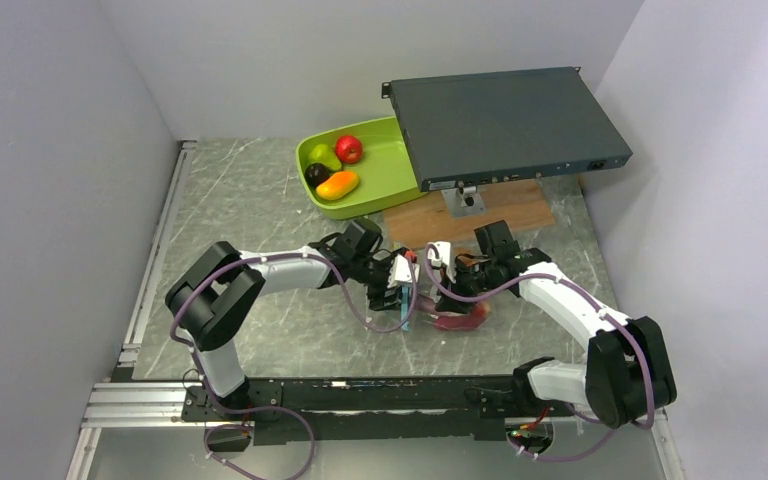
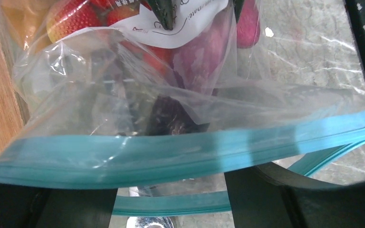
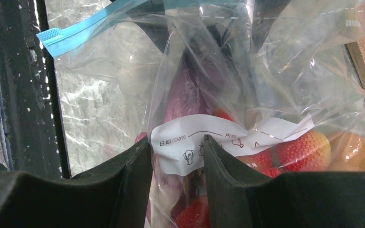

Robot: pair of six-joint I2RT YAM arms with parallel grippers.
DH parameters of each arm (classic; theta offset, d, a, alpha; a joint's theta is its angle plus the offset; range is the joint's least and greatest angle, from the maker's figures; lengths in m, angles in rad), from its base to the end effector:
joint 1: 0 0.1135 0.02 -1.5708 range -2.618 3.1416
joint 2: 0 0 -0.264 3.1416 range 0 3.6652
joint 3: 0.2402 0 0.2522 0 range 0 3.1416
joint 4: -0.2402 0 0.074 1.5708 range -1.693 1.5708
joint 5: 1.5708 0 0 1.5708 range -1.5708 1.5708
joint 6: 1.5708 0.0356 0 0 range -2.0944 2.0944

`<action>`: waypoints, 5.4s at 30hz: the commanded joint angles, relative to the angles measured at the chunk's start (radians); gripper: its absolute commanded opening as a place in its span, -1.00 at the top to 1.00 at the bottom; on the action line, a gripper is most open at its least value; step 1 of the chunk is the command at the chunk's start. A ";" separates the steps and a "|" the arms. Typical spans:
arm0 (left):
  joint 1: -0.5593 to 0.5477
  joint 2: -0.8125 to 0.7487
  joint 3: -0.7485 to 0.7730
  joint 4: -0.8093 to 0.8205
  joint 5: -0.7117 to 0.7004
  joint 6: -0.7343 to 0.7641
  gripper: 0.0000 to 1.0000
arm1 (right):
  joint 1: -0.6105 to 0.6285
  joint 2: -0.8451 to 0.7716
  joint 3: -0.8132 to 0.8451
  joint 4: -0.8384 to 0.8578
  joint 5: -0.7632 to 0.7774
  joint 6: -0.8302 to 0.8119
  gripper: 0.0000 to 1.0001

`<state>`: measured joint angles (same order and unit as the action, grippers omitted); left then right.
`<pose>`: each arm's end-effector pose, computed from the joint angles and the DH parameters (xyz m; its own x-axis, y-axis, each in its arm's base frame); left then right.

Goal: Open the zip-top bag and remove the fake food
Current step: Pick up the fake vegetable from the zipper food storage bag, then place the fake vegetable in the bin.

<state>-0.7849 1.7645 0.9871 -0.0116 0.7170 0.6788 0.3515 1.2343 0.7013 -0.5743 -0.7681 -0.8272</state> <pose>0.2371 -0.2700 0.1719 0.1494 0.5197 -0.8412 0.9848 -0.1545 0.0794 0.1969 0.0986 0.2008 -0.1716 -0.6268 -0.7601 -0.9832 0.1580 0.0916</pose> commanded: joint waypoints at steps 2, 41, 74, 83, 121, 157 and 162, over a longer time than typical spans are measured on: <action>0.002 -0.007 -0.058 0.131 0.011 0.068 -0.65 | 0.014 0.004 0.020 0.039 0.009 0.021 0.09; -0.010 -0.255 -0.144 0.084 -0.078 -0.318 1.00 | -0.047 -0.116 -0.019 -0.014 0.065 -0.075 -0.15; -0.010 -0.489 -0.102 -0.387 -0.345 -0.773 1.00 | -0.127 -0.265 -0.004 -0.209 -0.052 -0.318 -0.47; -0.010 -0.583 -0.137 -0.456 -0.412 -0.887 1.00 | -0.145 -0.294 -0.011 -0.217 -0.060 -0.336 -0.47; -0.010 -0.854 -0.322 -0.297 -0.996 -1.152 1.00 | -0.161 -0.295 -0.013 -0.209 -0.017 -0.342 -0.48; 0.273 -0.244 0.148 -0.053 -1.025 -0.973 1.00 | -0.169 -0.309 -0.017 -0.221 -0.024 -0.359 -0.48; 0.292 -0.168 0.212 -0.074 -1.008 -0.962 1.00 | -0.171 -0.308 -0.019 -0.219 -0.021 -0.359 -0.48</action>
<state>-0.5072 1.5612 1.1339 -0.0902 -0.3202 -0.3077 0.1844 0.9401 0.6746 -0.7860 -0.7670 -1.1606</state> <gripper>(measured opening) 0.478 0.739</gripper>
